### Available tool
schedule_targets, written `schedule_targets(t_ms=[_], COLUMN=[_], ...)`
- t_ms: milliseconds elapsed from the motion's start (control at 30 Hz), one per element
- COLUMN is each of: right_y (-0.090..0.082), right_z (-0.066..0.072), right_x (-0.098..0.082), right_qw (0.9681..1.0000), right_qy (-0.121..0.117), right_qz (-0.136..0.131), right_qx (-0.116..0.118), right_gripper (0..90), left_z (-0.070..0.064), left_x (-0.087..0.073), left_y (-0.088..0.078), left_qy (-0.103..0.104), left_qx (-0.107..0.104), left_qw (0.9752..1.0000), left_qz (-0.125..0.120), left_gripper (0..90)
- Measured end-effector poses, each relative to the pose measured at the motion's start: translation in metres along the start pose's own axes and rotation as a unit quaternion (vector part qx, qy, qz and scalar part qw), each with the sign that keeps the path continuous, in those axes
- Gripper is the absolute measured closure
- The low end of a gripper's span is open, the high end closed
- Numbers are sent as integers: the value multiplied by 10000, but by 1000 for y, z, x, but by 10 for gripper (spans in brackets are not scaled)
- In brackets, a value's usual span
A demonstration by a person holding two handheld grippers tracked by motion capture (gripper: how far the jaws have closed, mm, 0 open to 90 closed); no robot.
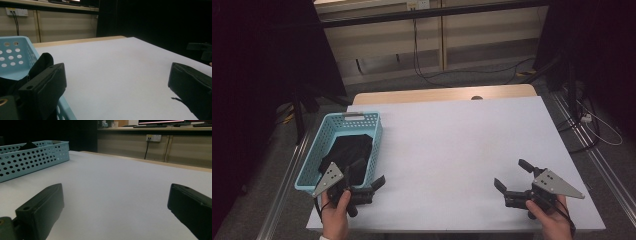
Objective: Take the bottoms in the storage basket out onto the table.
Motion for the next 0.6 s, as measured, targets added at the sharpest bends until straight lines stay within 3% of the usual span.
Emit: schedule_targets(t_ms=[267, 467, 600], right_y=[-1, -5, -7], right_z=[-1, -4, -5], right_x=[0, 1, 0], right_qw=[10000, 10000, 10000], right_qy=[-55, -49, -12], right_qz=[-24, -10, -25], right_qx=[-20, -59, -35], right_gripper=[1, 2, 2], left_z=[-1, -2, 0], left_x=[-1, 1, 9], left_y=[-3, -3, -5], left_qy=[-61, 5, -89], left_qx=[-33, 2, -77], left_qw=[10000, 10000, 9999], left_qz=[1, 28, -71], left_gripper=[16, 15, 15])
Point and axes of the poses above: each handheld gripper's, and its own axes: y roughly forward along the jaws, x roughly out of its top, z roughly to its left, the point moved 2 cm from there along y, roughly forward along the jaws, and after that the axes turned 4 degrees about x, right-handed, at the moved point
